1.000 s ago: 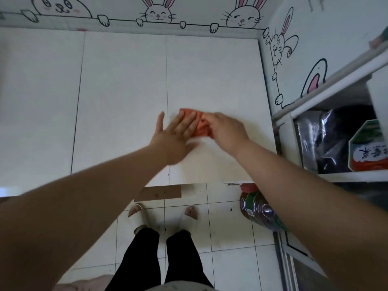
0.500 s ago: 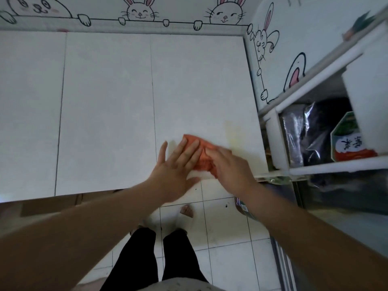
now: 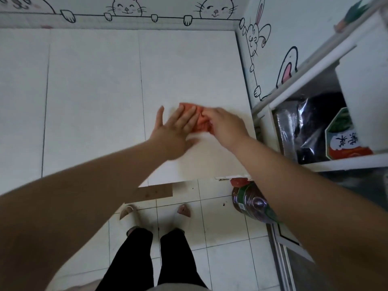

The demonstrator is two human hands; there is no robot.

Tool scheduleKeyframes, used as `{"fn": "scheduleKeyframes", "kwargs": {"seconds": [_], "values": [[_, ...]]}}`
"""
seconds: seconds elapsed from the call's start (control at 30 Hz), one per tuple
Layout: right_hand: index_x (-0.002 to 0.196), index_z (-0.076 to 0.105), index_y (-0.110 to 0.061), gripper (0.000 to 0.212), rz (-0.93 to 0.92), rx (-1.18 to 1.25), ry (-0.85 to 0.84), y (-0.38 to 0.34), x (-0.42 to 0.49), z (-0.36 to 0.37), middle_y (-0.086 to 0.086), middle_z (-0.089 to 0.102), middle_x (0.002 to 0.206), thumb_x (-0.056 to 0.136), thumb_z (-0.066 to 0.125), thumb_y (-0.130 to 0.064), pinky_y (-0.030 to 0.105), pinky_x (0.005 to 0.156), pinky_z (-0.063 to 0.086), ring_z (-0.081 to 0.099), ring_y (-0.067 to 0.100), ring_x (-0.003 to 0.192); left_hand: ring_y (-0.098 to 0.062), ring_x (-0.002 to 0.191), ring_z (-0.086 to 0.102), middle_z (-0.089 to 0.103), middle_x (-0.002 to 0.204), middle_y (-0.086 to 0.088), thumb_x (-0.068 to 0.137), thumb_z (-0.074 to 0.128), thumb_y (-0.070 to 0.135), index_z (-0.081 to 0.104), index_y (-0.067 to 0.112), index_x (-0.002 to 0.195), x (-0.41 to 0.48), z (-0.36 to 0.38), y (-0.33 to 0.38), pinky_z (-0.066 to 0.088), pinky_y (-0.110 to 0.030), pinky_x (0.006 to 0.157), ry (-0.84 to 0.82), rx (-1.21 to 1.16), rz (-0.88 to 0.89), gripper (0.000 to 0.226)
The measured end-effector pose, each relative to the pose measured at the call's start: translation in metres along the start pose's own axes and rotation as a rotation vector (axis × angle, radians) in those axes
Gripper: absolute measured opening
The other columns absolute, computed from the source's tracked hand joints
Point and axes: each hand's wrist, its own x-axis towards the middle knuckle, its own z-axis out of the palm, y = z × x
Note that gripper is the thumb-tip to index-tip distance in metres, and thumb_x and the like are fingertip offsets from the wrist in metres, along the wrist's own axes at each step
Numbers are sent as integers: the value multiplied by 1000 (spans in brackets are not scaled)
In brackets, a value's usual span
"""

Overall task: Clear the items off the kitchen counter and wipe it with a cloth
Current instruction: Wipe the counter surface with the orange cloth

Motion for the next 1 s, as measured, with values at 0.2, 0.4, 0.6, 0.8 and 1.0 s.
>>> {"fn": "scheduleKeyframes", "kwargs": {"seconds": [0.2, 0.4, 0.6, 0.8, 1.0], "values": [[124, 54, -25, 42, 61, 36, 35, 6, 34, -10, 11, 62, 115, 83, 56, -16, 36, 81, 48, 60, 32, 103, -18, 145, -19, -22, 157, 9, 91, 11, 63, -17, 28, 148, 34, -14, 0, -12, -60, 110, -32, -79, -82, 72], [136, 46, -29, 55, -1, 86, 89, 11, -71, 20, -4, 56, 132, 84, 60, -19, 36, 74, 54, 62, 24, 103, -20, 144, -22, -24, 157, 7, 90, 13, 62, -18, 25, 148, -33, 15, 37, -10, -59, 111, 32, -62, 97, 76], [123, 57, -18, 53, 10, 88, 55, 21, -146, 44, 0, 64, 120, 74, 75, -10, 39, 71, 59, 67, 24, 92, -24, 146, 16, 20, 158, 1, 91, 9, 65, 25, 19, 149, -83, 46, 74, 12, -60, 110, 46, -63, 199, 76], [123, 53, -26, 50, 40, -17, 15, 26, -110, 28, 0, 64, 116, 77, 72, -17, 39, 66, 56, 67, 25, 87, -18, 146, -15, -16, 158, 9, 89, 5, 63, -9, 28, 150, -57, 24, 60, -9, -59, 112, 22, -79, 197, 71], [124, 55, -22, 41, 114, 41, 87, 42, 6, -8, 11, 60, 124, 84, 58, -14, 34, 82, 48, 60, 32, 106, -15, 146, -14, -17, 158, 11, 93, 14, 60, -12, 29, 149, 42, -19, 31, -12, -61, 110, 0, -76, 17, 69]]}}
